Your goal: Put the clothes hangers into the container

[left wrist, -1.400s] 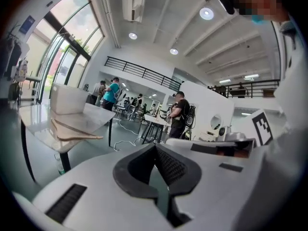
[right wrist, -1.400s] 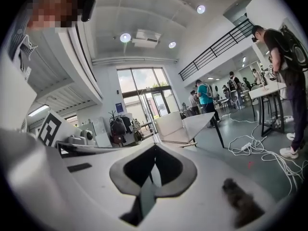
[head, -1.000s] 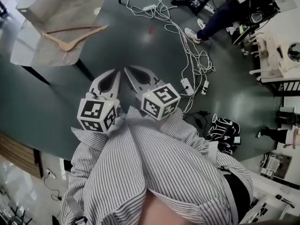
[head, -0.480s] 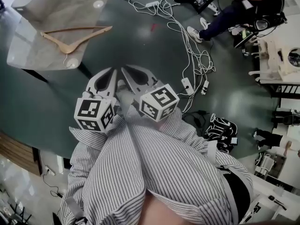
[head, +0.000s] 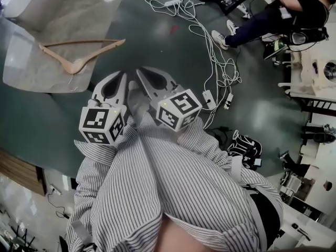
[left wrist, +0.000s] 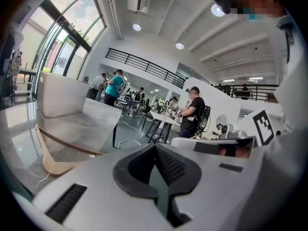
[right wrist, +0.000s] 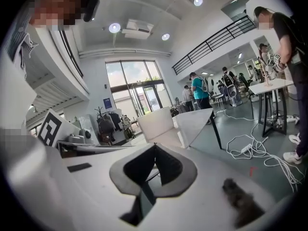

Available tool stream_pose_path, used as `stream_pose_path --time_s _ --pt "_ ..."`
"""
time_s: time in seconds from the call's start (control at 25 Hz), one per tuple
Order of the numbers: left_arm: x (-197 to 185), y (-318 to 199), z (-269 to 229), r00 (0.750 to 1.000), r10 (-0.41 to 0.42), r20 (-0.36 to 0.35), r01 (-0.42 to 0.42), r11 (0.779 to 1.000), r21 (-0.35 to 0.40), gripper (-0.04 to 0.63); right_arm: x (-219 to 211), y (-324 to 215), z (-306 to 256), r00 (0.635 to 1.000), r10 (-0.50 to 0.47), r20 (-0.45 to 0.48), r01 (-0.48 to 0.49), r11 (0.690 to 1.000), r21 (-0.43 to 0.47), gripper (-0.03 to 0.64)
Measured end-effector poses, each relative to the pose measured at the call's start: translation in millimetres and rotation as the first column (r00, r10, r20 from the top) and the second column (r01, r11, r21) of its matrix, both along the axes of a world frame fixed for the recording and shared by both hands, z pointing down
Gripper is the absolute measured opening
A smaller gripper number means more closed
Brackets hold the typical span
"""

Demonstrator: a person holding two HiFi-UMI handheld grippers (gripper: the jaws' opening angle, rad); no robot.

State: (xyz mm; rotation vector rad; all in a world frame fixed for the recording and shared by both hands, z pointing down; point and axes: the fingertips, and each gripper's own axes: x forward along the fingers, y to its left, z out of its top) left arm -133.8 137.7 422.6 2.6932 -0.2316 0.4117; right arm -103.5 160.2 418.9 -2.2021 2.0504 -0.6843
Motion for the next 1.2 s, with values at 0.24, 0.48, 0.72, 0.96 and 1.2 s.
stream_pose_path --time_s 0.24,0.48,0.72,0.96,1.2 --pt "44.6 -46.6 -5.7 0.999 -0.034 0.001 0.034 0.999 0.004 0.01 51.6 -44.3 -5.4 0.999 -0.025 -0.025 0.025 1.0 -0.018 0.014" --pt "86.6 -84.5 -14.0 0.997 -0.075 0.005 0.075 0.997 0.006 0.011 91.0 -81.3 -8.3 0.996 -0.091 0.001 0.091 0.996 -0.023 0.014" --pt "125.4 -111.9 -16.6 0.995 -0.099 0.007 0.099 0.995 0.012 0.009 118.7 -110.2 -2.2 0.987 -0.157 0.014 0.158 0.987 -0.035 0.014" --pt "147.3 -122.8 -12.0 0.989 -0.143 0.023 0.143 0.99 -0.004 0.011 139.6 -121.3 4.2 0.977 -0.211 0.027 0.213 0.975 -0.057 0.014" --pt "153.6 -127.4 0.2 0.989 -0.138 0.052 0.139 0.99 -0.022 0.009 146.9 -129.3 13.7 0.977 -0.211 0.045 0.213 0.975 -0.064 0.014"
